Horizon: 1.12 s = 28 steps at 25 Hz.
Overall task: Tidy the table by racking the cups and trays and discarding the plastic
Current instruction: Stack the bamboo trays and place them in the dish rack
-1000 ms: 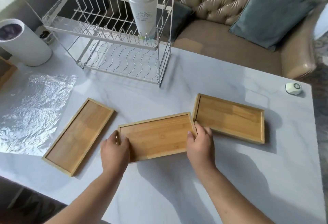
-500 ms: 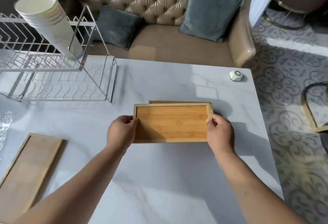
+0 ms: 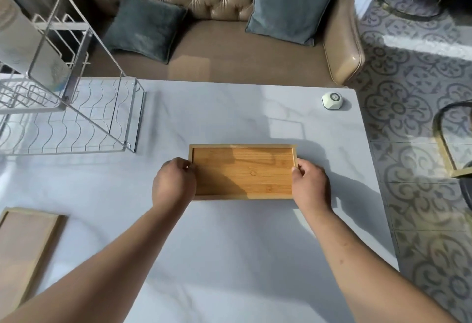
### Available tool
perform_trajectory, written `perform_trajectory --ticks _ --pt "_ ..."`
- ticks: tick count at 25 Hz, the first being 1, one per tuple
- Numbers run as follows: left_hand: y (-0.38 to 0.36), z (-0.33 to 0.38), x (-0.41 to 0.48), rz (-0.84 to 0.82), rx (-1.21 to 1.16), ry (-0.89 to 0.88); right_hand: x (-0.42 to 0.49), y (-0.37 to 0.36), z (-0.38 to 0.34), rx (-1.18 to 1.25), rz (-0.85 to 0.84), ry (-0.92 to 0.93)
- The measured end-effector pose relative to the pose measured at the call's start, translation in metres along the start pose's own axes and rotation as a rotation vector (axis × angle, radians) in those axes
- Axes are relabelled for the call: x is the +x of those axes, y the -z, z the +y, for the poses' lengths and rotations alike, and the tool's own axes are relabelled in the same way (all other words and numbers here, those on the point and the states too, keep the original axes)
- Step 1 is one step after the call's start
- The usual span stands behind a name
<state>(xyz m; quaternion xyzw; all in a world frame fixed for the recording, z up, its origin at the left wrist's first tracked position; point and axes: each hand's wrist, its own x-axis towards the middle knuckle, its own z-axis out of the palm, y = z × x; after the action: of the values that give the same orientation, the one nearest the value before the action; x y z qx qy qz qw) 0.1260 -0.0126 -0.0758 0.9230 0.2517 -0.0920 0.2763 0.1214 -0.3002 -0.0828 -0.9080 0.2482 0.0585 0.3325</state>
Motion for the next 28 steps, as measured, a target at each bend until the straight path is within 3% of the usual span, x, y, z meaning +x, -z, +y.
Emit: perform_trajectory --ticks 6,10,14,25,28 --pt "-0.01 -0.008 0.002 -0.031 -0.08 0.005 0.001 -0.002 0.005 0.01 -0.002 0.013" --pt "-0.022 -0.008 -0.005 -0.205 -0.37 0.07 0.001 -0.015 0.006 0.158 -0.131 -0.156" --pt "-0.029 -0.01 -0.004 -0.198 -0.503 0.123 0.0 -0.021 0.002 0.162 -0.097 -0.242" --pt "-0.033 -0.015 0.0 -0.236 -0.475 0.093 0.002 -0.014 0.002 0.047 -0.173 -0.193" --pt "-0.02 -0.026 -0.001 -0.207 -0.248 0.06 -0.001 -0.007 -0.001 -0.125 -0.169 -0.061"
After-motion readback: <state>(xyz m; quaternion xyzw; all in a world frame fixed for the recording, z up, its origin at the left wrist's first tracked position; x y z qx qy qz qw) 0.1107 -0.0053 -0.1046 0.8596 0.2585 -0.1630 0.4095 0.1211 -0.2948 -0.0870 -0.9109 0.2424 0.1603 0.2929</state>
